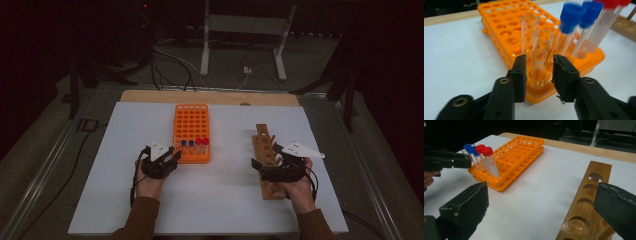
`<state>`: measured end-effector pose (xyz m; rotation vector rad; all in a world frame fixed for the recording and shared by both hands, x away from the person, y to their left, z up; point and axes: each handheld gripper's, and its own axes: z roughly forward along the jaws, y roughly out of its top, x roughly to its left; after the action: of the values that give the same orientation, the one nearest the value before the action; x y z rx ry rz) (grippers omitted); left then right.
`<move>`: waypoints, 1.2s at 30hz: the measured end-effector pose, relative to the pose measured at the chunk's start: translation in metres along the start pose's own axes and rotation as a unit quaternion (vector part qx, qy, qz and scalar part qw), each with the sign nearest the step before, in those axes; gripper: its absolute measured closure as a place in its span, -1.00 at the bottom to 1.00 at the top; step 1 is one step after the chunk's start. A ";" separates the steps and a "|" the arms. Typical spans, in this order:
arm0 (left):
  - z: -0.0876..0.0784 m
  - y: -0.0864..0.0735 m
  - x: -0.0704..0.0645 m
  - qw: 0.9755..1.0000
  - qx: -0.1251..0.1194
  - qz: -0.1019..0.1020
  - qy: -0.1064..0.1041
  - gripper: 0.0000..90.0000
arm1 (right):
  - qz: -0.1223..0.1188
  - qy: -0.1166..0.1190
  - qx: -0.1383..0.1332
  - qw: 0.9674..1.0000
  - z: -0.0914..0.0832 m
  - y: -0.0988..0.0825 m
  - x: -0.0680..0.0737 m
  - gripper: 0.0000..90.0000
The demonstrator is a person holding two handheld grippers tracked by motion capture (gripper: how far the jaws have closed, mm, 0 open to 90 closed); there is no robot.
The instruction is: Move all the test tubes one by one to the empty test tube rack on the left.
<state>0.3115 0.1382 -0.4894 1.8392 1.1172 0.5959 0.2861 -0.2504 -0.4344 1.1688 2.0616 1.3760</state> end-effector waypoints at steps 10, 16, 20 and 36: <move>-0.032 0.014 0.012 0.999 -0.044 -0.023 -0.013 -0.09 | 0.000 0.004 -0.013 1.000 -0.003 -0.002 0.000 -1.00; -0.053 0.018 0.017 0.997 -0.070 -0.015 -0.012 -0.41 | -0.003 0.005 -0.024 1.000 -0.005 -0.006 -0.001 -0.99; -0.065 0.018 0.019 0.996 -0.084 -0.012 -0.010 -0.62 | -0.011 0.003 -0.034 0.999 -0.008 -0.008 0.000 -1.00; -0.087 0.005 0.029 0.993 -0.115 -0.010 0.004 -0.97 | -0.012 0.002 -0.061 0.998 -0.012 -0.014 -0.005 -1.00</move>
<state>0.2630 0.2005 -0.4426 1.6278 1.0260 0.6911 0.2747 -0.2637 -0.4417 1.0875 1.9581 1.4697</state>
